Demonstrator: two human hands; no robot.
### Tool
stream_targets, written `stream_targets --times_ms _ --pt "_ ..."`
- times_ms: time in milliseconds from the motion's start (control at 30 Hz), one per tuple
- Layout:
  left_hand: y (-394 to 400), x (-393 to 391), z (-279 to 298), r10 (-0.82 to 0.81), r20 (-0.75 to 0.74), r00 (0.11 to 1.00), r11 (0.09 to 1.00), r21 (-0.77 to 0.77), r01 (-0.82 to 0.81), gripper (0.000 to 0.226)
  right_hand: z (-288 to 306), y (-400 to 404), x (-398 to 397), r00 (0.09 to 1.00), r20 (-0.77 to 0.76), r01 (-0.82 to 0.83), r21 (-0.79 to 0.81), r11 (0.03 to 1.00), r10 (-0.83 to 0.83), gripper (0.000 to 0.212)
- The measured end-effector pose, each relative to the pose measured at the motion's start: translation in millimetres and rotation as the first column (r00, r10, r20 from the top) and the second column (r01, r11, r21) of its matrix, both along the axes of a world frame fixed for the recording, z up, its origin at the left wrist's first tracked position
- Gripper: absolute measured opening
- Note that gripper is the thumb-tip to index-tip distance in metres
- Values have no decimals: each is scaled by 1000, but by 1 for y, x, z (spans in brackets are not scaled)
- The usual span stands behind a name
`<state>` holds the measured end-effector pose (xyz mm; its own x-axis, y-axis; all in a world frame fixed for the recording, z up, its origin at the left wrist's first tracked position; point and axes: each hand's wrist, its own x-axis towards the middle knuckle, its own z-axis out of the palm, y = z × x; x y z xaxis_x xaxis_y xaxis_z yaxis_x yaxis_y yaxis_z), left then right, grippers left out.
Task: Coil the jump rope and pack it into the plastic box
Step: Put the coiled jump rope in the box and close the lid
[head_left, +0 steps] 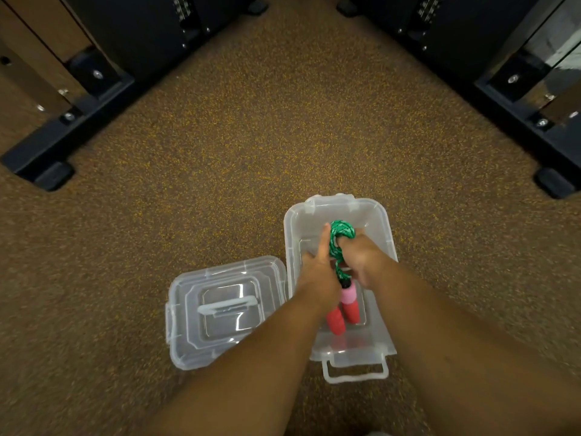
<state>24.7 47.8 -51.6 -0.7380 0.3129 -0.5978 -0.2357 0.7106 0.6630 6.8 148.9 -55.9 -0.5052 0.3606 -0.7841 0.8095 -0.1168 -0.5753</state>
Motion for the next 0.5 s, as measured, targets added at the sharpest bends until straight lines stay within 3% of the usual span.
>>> stream_targets --times_ms 100,200,267,333,433,500 --pt "4 -3 -14 57 89 994 998 -42 -53 92 -9 4 0 1000 24 -8 -21 1000 8 30" --pt "8 -9 -22 97 166 981 991 -102 -81 102 -17 9 4 999 -26 44 -90 995 -46 50" --pt "10 -13 -27 125 224 966 984 -156 -91 100 -18 11 11 1000 -7 -25 -60 998 25 61" --pt "12 -14 -30 122 235 964 983 -165 -85 85 -20 12 23 999 -5 -45 -26 999 45 47" --pt "12 -9 -38 79 273 959 984 -177 -31 57 -25 -1 47 993 35 -113 28 993 112 9" --pt "11 -3 -41 122 334 935 979 -195 -58 62 -31 -11 57 969 96 -229 21 973 226 16"
